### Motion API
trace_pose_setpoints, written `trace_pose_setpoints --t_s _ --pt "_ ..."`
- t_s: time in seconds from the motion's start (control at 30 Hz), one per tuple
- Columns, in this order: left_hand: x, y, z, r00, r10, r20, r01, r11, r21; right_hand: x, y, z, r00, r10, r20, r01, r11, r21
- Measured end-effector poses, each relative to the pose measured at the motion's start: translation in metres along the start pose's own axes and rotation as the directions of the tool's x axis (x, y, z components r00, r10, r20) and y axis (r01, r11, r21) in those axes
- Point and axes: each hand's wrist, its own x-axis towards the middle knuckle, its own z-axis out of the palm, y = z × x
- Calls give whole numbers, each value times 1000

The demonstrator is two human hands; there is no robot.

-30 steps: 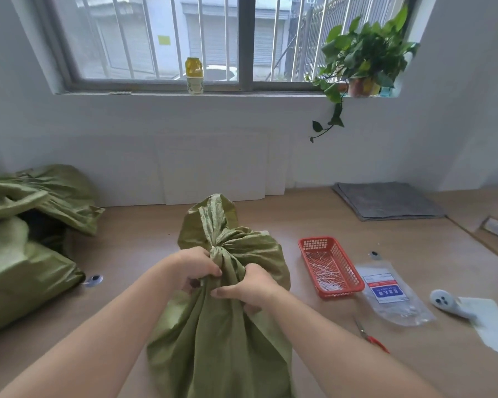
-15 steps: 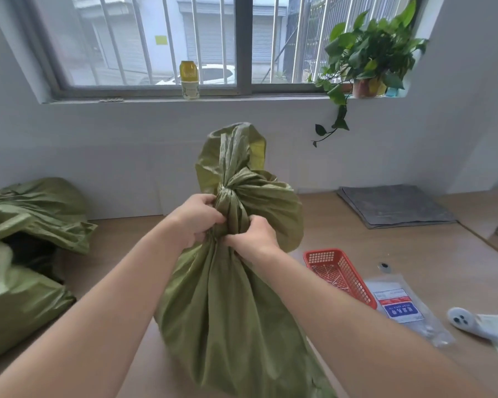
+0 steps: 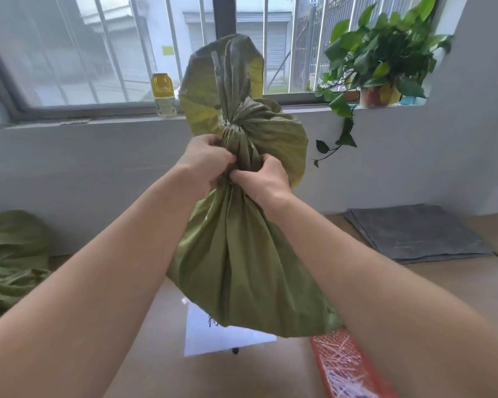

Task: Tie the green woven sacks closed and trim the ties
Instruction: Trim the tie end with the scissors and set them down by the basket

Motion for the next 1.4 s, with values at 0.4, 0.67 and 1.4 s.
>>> trace_pose_setpoints --t_s 0.4,0.67,1.4 --pt "160 -73 143 998 -66 11 67 990 -122 159 102 -27 992 109 55 -120 962 246" --pt "177 -177 197 888 -392 240 432 890 -145 188 212 -24 955 291 53 -288 873 393" --pt "-42 -75 15 946 -299 127 322 915 -242 -60 22 -31 979 163 123 -198 904 380"
